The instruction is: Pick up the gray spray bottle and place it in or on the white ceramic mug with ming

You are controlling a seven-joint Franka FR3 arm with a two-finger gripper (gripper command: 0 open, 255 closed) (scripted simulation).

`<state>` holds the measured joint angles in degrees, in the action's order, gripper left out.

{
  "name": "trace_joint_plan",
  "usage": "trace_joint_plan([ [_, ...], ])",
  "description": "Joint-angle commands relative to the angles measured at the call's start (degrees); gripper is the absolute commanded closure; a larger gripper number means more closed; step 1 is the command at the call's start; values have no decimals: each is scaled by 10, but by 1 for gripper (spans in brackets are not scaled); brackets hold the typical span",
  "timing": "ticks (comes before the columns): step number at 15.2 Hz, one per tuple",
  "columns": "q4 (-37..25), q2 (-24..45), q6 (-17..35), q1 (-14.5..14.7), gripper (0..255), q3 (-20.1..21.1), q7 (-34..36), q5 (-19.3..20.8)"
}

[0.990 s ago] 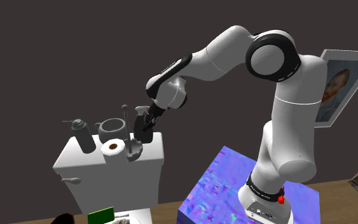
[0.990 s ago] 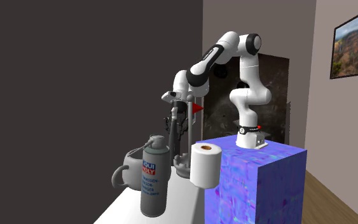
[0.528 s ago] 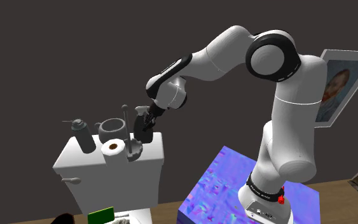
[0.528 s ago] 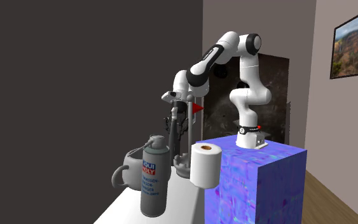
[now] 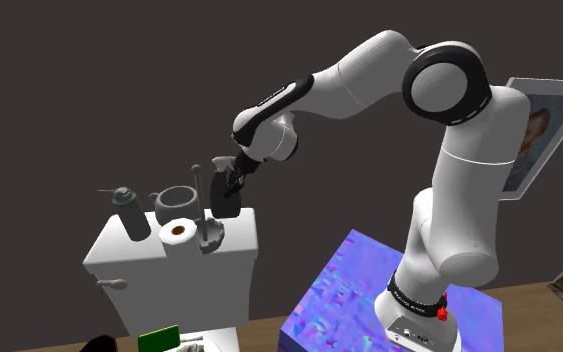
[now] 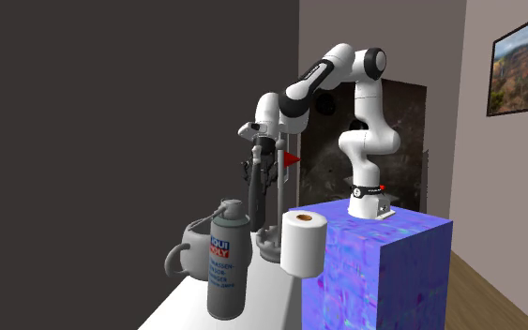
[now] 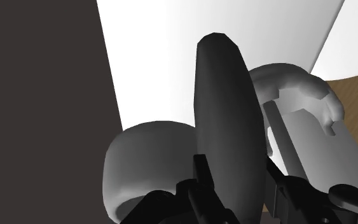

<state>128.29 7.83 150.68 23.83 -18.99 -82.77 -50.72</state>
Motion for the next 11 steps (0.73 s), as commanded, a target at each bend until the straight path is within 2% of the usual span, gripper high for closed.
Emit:
trace_joint_plan([
  [1,-1,-12,-7,3,255,-4,21,21],
  [11,-13,-64,-48,7,255,-16,107,114],
])
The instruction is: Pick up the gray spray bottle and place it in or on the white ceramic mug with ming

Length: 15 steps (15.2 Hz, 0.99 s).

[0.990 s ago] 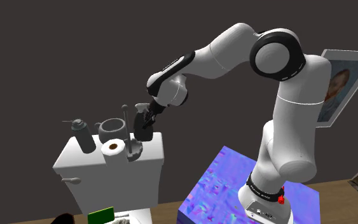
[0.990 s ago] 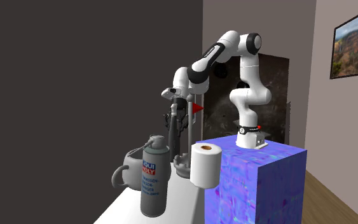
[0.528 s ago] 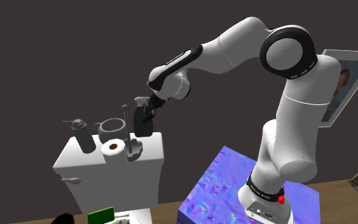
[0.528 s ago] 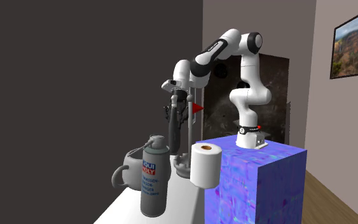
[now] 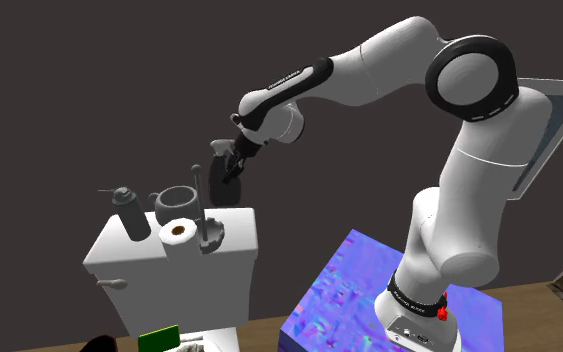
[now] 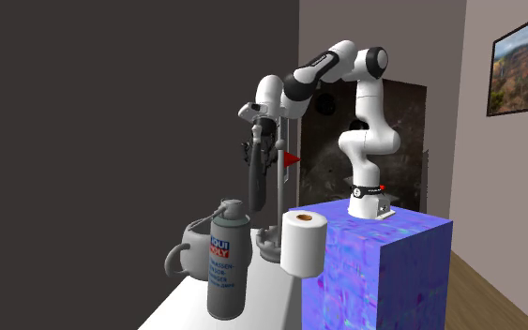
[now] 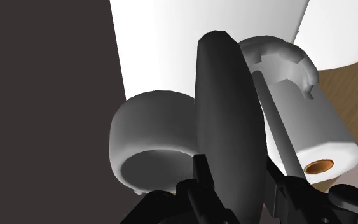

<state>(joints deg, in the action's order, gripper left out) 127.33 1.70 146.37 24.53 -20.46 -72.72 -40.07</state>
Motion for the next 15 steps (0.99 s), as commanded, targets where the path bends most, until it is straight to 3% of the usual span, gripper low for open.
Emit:
trace_joint_plan([
  [1,-5,-8,-10,-1,255,-2,15,16],
  [13,-43,-54,-75,-6,255,-3,95,97],
  [15,-68,-34,-80,-3,255,-2,98,91],
])
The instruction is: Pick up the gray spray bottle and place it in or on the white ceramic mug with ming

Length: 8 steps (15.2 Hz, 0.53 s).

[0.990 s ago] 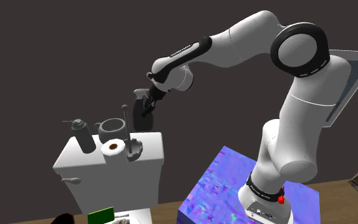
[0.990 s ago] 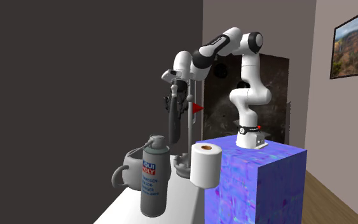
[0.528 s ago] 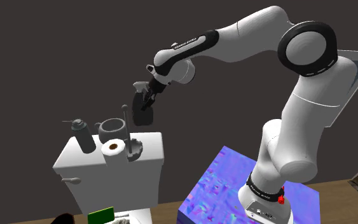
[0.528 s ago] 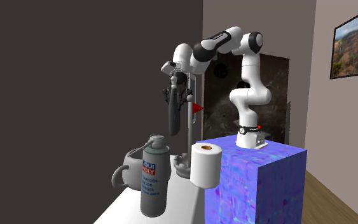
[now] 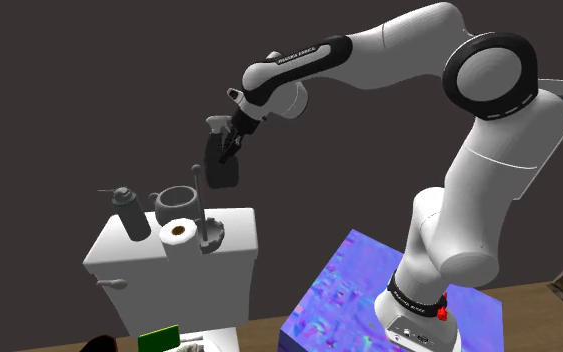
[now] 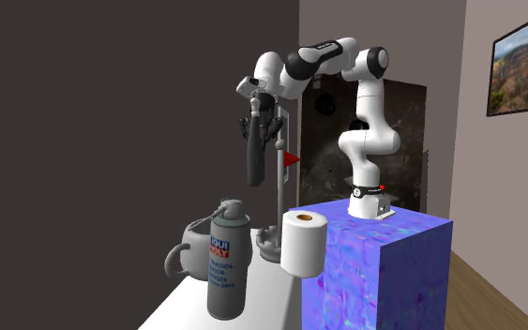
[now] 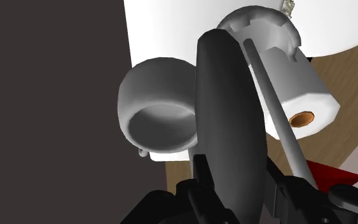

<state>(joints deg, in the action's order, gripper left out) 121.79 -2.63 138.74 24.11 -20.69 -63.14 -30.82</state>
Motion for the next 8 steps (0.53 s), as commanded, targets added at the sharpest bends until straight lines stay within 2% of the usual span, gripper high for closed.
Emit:
trace_joint_plan([
  [1,-37,32,-7,3,255,1,3,-9],
  [8,-227,188,-48,0,255,13,27,-45],
])
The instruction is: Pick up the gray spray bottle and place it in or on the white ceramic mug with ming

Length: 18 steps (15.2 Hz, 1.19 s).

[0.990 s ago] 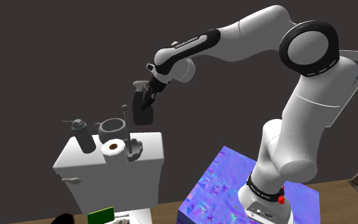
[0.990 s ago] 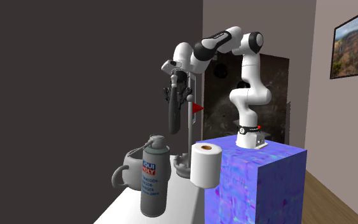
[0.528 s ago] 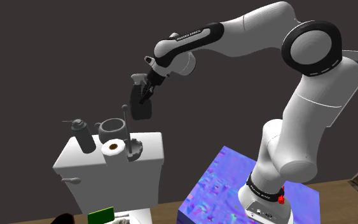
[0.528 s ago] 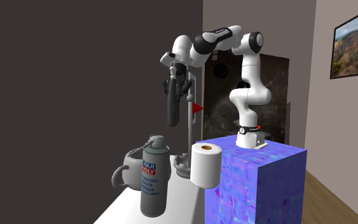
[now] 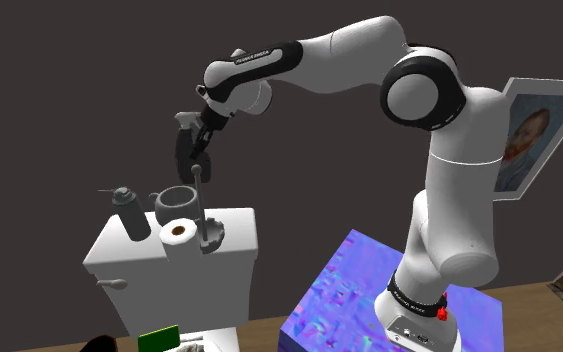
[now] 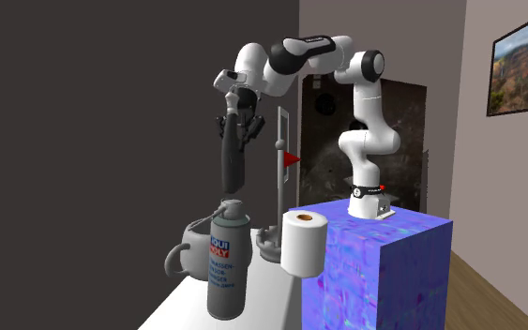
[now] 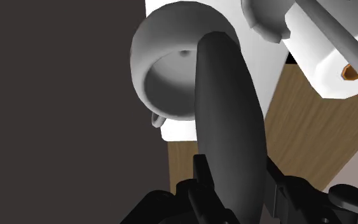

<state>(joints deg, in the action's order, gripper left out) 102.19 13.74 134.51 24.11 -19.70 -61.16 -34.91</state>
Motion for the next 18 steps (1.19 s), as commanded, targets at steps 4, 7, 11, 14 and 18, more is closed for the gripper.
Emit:
trace_joint_plan([
  [4,-164,120,-41,-12,255,11,35,-12],
  [7,-215,164,-47,-19,255,17,43,-18],
  [11,-198,172,-25,-20,255,23,28,-28],
  [14,-187,179,-8,-22,255,28,17,-37],
  [18,-177,186,7,-24,255,33,6,-45],
])
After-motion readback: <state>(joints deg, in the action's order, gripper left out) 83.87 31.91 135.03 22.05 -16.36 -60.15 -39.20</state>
